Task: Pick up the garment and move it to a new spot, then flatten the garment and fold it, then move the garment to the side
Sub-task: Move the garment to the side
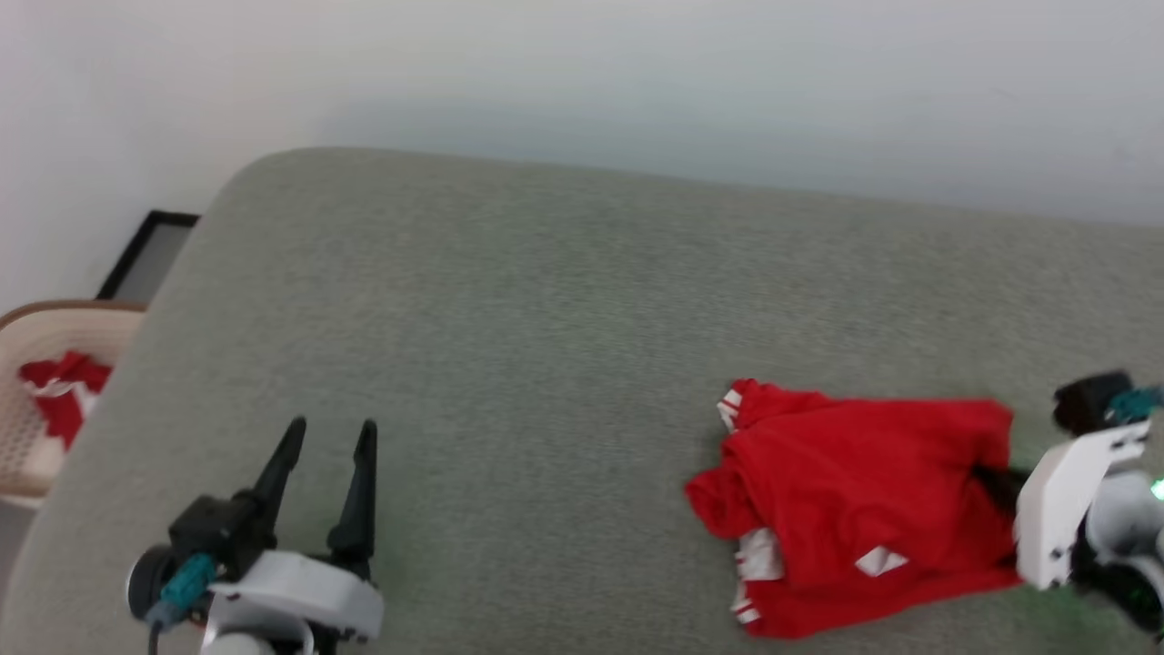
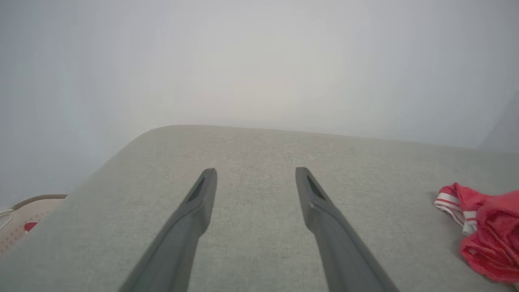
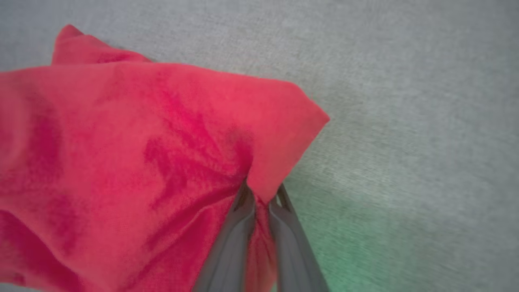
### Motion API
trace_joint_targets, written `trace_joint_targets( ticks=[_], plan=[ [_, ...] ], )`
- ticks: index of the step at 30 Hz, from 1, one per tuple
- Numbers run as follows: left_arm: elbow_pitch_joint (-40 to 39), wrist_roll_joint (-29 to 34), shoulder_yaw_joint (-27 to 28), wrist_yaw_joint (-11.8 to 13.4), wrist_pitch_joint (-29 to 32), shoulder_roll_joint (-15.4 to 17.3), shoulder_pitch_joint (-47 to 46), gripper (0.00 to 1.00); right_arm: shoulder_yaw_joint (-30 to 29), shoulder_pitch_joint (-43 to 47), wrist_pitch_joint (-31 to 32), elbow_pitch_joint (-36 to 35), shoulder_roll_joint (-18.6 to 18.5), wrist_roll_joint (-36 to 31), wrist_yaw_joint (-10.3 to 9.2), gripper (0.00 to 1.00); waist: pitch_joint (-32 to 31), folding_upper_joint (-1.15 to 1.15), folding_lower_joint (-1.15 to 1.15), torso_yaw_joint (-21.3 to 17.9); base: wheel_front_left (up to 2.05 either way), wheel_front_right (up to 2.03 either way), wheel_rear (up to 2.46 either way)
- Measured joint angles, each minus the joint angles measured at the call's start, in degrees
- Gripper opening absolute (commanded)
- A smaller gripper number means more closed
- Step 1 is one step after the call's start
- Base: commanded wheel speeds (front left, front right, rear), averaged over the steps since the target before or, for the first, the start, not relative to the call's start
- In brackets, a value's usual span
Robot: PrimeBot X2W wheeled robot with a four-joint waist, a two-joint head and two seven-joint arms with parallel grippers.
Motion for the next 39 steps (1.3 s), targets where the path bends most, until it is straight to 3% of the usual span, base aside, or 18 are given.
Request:
trace_joint_targets(
  ticks=[12, 25, 33, 39],
  plan=[
    [-0.2, 0.4, -5.8, -0.2, 0.0, 0.2, -8.6, 1.00, 1.1, -8.4, 1.0, -3.0, -10.1, -2.5, 0.00, 0.00, 3.2, 0.00, 0.00, -8.8, 0.00, 0.00, 0.00],
    [0.4, -0.9, -13.1, -0.2, -0.1, 1.6, -17.9, 1.00, 6.3, -20.1, -5.9, 1.9, -18.1, -5.8, 0.00, 0.00, 10.5, 0.00, 0.00, -16.2, 0.00, 0.00, 0.00],
    [1.2, -1.4, -16.1, -0.2, -0.1, 1.9, -21.8, 1.00, 9.6, -25.5, -11.0, 9.6, -21.3, -10.2, 0.00, 0.00, 15.2, 0.00, 0.00, -18.3, 0.00, 0.00, 0.00],
    [1.6, -2.2, -17.9, -0.2, -0.1, 2.0, -23.7, 1.00, 9.3, -27.1, -14.3, 16.5, -20.4, -13.1, 0.00, 0.00, 17.9, 0.00, 0.00, -18.1, 0.00, 0.00, 0.00]
  ],
)
